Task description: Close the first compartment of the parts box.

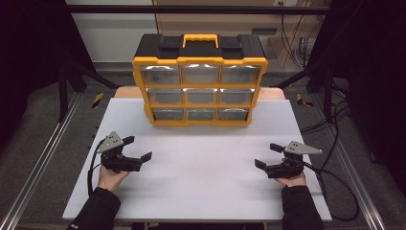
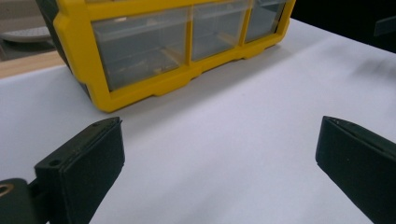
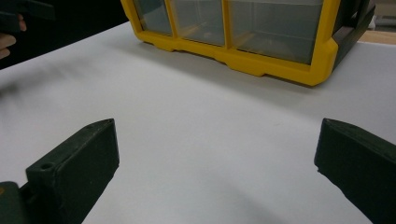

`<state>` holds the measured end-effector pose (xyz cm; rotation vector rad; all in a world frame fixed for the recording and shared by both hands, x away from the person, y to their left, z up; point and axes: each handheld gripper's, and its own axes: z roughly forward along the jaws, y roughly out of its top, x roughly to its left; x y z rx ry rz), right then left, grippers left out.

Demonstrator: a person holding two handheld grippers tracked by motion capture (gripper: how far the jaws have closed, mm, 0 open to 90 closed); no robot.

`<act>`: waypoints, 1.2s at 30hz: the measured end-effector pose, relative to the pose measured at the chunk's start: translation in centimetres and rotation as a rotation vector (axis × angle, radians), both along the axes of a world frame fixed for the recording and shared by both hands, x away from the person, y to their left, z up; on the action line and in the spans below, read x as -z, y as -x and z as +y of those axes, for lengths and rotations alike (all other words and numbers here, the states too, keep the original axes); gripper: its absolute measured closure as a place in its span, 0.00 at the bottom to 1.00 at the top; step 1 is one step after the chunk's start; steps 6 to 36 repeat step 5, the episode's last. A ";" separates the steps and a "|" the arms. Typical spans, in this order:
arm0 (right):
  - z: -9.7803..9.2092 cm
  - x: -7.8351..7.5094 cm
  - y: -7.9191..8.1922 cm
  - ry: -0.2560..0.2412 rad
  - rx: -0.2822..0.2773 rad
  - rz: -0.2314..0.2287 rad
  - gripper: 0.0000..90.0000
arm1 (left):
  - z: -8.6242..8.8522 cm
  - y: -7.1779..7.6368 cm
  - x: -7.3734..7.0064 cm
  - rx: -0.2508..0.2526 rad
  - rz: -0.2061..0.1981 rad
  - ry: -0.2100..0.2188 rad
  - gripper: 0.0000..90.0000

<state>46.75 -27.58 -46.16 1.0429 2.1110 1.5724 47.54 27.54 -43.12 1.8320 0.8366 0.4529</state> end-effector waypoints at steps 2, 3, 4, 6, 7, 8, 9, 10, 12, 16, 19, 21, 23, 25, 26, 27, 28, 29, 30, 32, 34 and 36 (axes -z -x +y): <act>0.0 0.0 0.0 0.002 -0.001 0.001 0.00 | 0.1 0.1 0.1 -0.001 -0.002 0.001 0.00; 0.0 0.0 0.0 -0.001 -0.001 0.002 0.01 | 0.1 0.1 0.2 0.001 -0.006 0.005 0.00; 0.0 0.0 0.0 -0.002 -0.003 0.002 0.01 | 0.1 0.1 0.2 0.001 -0.008 0.001 0.01; 0.0 0.0 0.0 -0.006 -0.002 0.002 0.01 | 0.0 0.2 0.2 0.002 -0.009 -0.004 0.01; 0.0 0.0 0.0 -0.006 -0.002 0.002 0.01 | 0.0 0.2 0.2 0.002 -0.009 -0.004 0.01; 0.0 0.0 0.0 -0.006 -0.002 0.002 0.01 | 0.0 0.2 0.2 0.002 -0.009 -0.004 0.01; 0.0 0.0 0.0 -0.006 -0.002 0.002 0.01 | 0.0 0.2 0.2 0.002 -0.009 -0.004 0.01; 0.0 0.0 0.0 -0.006 -0.002 0.002 0.01 | 0.0 0.2 0.2 0.002 -0.009 -0.004 0.01; 0.0 0.0 0.0 -0.006 -0.002 0.002 0.01 | 0.0 0.2 0.2 0.002 -0.009 -0.004 0.01; 0.0 0.0 0.0 -0.006 -0.002 0.002 0.01 | 0.0 0.2 0.2 0.002 -0.009 -0.004 0.01; 0.0 0.0 0.0 -0.006 -0.002 0.002 0.01 | 0.0 0.2 0.2 0.002 -0.009 -0.004 0.01; 0.0 0.0 0.0 -0.006 -0.002 0.002 0.01 | 0.0 0.2 0.2 0.002 -0.009 -0.004 0.01; 0.0 0.0 0.0 -0.006 -0.002 0.002 0.01 | 0.0 0.2 0.2 0.002 -0.009 -0.004 0.01; 0.0 0.0 0.0 -0.006 -0.002 0.002 0.01 | 0.0 0.2 0.2 0.002 -0.009 -0.004 0.01; 0.0 0.0 0.0 -0.006 -0.002 0.002 0.01 | 0.0 0.2 0.2 0.002 -0.009 -0.004 0.01; 0.0 0.0 0.0 -0.006 -0.002 0.002 0.01 | 0.0 0.2 0.2 0.002 -0.009 -0.004 0.01; 0.0 0.0 0.0 -0.006 -0.002 0.002 0.01 | 0.0 0.2 0.2 0.002 -0.009 -0.004 0.01; 0.0 0.0 0.0 -0.006 -0.002 0.002 0.01 | 0.0 0.2 0.2 0.002 -0.009 -0.004 0.01; 0.0 0.0 0.0 -0.006 -0.002 0.002 0.01 | 0.0 0.2 0.2 0.002 -0.009 -0.004 0.01; 0.0 0.0 0.0 -0.006 -0.002 0.002 0.01 | 0.0 0.2 0.2 0.002 -0.009 -0.004 0.01; 0.0 0.0 0.0 -0.006 -0.002 0.002 0.01 | 0.0 0.2 0.2 0.002 -0.009 -0.004 0.01; 0.0 0.0 0.0 -0.006 -0.002 0.002 0.01 | 0.0 0.2 0.2 0.002 -0.009 -0.004 0.01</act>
